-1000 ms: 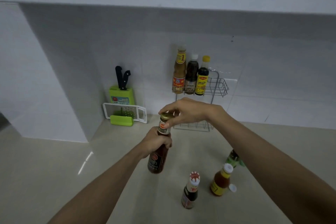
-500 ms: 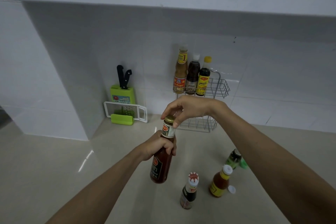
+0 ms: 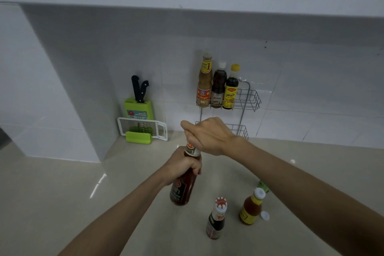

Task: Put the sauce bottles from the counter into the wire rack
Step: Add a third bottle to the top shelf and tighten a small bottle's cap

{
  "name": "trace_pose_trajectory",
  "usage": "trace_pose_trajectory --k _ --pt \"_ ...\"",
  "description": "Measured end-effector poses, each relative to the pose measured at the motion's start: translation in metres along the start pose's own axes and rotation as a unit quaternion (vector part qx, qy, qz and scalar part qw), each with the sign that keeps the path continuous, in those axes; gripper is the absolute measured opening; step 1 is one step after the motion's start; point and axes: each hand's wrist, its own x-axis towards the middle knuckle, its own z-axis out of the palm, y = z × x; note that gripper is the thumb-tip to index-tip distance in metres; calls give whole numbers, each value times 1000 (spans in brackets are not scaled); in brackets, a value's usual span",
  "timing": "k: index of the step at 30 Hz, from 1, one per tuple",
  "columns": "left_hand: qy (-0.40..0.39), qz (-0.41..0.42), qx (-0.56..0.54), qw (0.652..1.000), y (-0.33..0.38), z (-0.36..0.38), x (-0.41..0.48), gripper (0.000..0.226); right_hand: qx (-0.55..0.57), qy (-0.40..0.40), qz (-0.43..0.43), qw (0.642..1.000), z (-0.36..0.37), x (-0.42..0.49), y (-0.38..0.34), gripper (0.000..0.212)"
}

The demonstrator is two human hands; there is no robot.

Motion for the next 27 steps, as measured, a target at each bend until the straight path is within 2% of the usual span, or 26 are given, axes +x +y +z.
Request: trace_pose_trajectory --k 2,4,6,8,10,12,13,15,17,20,24,27 --pt "133 -42 27 990 -8 8 4 10 11 -9 131 991 9 3 -11 18" --pt "166 -64 66 982 -14 11 4 14 35 -23 196 980 20 2 -17 20" --pt "93 -34 58 993 -16 5 1 12 74 -33 143 986 22 -4 -14 24" --pt "-47 16 25 998 -13 -8 -8 13 78 -35 18 996 13 -11 -5 35" --pt "-166 37 -5 985 -5 -19 -16 15 51 -21 -97 994 -1 -14 3 40" --pt "-220 35 -14 975 3 -22 -19 16 29 -6 -164 986 -9 -14 7 38" --pt "-215 34 -5 976 6 -20 -20 15 23 0 -174 984 -10 -13 7 35" --pt "-134 34 15 990 5 -13 -18 10 24 0 -138 990 -8 -9 3 27" --pt "-4 10 22 1000 -2 -6 -13 7 27 -9 -58 998 -1 -5 -4 20" --pt "134 -44 50 989 -14 6 -6 9 68 -40 84 993 10 -2 -15 10" --pt "215 -96 100 967 -22 16 -2 12 103 -88 254 958 24 4 -29 17" --pt "240 -119 153 951 -22 25 1 10 81 -148 290 942 34 8 -30 27"
